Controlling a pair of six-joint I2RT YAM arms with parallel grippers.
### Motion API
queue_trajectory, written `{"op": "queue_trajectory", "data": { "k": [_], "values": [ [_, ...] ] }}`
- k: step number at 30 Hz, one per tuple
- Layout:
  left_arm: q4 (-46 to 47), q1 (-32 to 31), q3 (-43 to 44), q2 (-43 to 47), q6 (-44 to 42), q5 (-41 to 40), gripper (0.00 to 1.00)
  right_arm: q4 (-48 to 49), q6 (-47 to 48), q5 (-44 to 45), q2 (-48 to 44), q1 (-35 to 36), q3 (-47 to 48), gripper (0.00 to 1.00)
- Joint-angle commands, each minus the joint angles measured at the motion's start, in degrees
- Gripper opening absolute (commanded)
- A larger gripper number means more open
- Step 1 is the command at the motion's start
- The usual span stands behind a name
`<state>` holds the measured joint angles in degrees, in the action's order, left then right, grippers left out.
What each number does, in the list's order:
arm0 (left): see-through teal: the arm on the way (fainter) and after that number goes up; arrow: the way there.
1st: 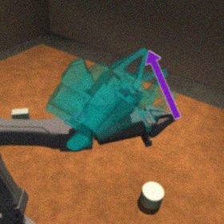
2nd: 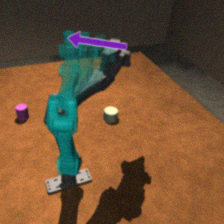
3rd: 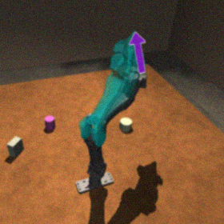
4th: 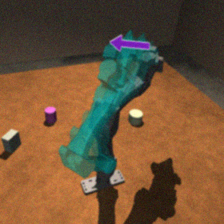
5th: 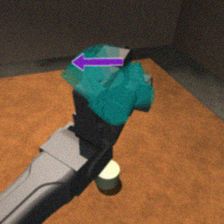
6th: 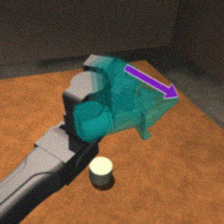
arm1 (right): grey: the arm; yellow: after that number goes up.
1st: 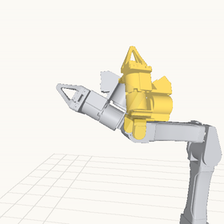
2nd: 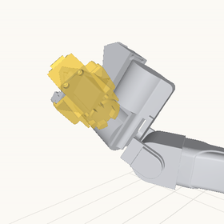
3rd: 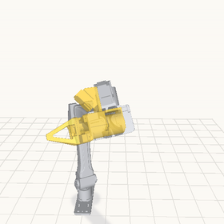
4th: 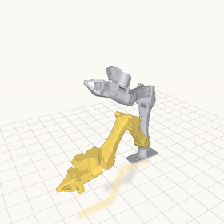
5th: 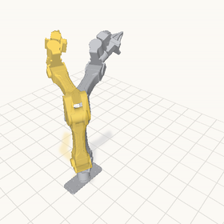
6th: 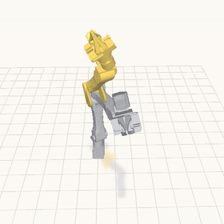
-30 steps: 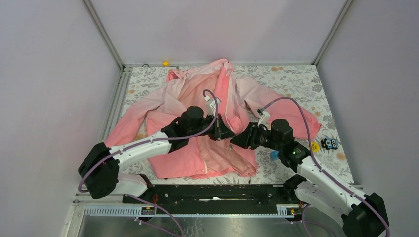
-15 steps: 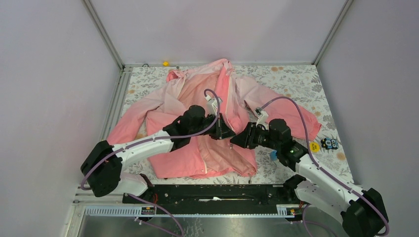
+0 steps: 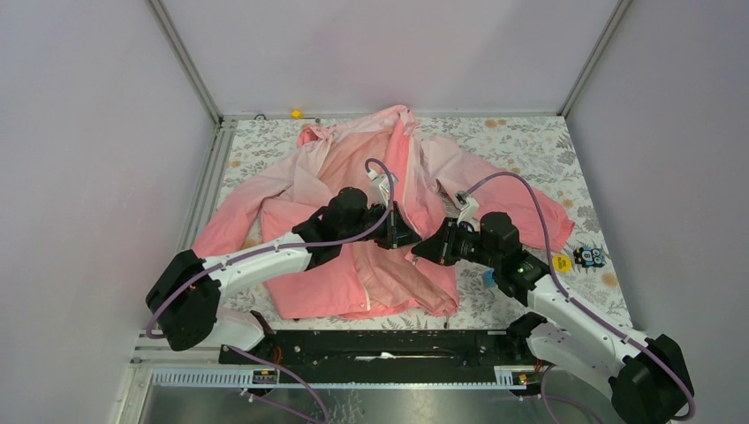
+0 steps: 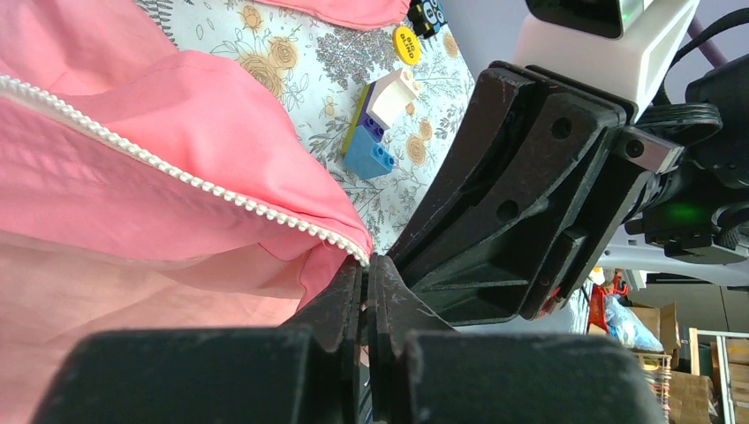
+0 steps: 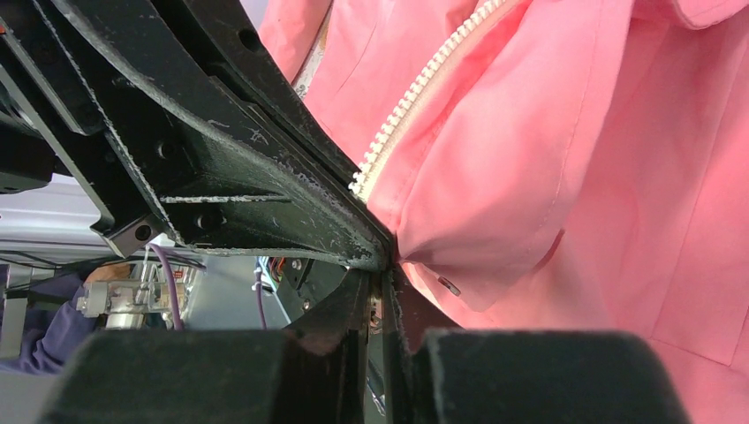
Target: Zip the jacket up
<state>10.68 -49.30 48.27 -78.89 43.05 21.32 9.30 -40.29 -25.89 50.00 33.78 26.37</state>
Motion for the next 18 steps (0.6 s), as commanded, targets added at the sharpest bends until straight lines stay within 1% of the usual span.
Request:
{"op": "queue_trajectory", "data": {
  "k": [1,4,6,7,8,10,11,12,13,15,16,17,18],
  "values": [
    [4.2,-0.3,2.4,0.1,-0.3,1.3,0.00,4.0,0.8,1.2,-0.1,0.7,0.5,0.01],
    [4.6,-0.2,2.4,-0.1,0.1,2.0,0.00,4.9,0.7,0.5,0.1,0.7,0.2,0.00],
    [5.0,-0.2,2.6,-0.3,0.5,2.6,0.00,4.9,0.4,2.0,-0.2,0.6,-0.2,0.00],
    [5.1,-0.1,2.7,-0.3,0.7,2.9,0.04,4.9,0.5,2.8,-0.4,0.7,-0.3,0.00],
    [5.1,0.3,2.6,-0.2,1.2,3.2,0.12,4.4,0.6,3.9,-0.4,0.7,-0.4,0.00],
    [4.9,1.3,2.2,0.5,1.9,3.9,0.36,3.4,1.1,6.0,0.3,0.7,0.0,0.00],
    [4.4,1.8,2.0,1.2,2.1,4.1,0.46,3.3,1.5,6.4,0.8,0.7,0.3,0.00],
    [3.3,2.4,1.9,2.1,1.9,4.1,0.54,3.2,1.9,6.7,1.3,0.6,0.5,0.00],
    [0.8,3.0,2.1,3.1,1.5,4.0,0.59,3.2,2.3,7.0,1.6,0.6,0.7,0.00],
    [-6.4,3.9,3.3,5.5,-0.2,3.2,0.64,2.4,3.2,8.2,1.6,0.6,1.1,0.00],
    [-11.1,4.5,4.1,6.7,-0.9,2.6,0.82,1.5,3.8,9.2,1.3,0.6,1.3,0.00],
    [-16.6,4.9,5.2,8.1,-1.4,2.2,0.97,0.3,4.6,10.1,0.8,0.5,1.5,0.00],
    [-22.1,5.5,6.2,9.3,-1.8,1.9,0.99,-1.4,5.4,11.1,0.3,0.5,1.9,0.00]
  ]
}}
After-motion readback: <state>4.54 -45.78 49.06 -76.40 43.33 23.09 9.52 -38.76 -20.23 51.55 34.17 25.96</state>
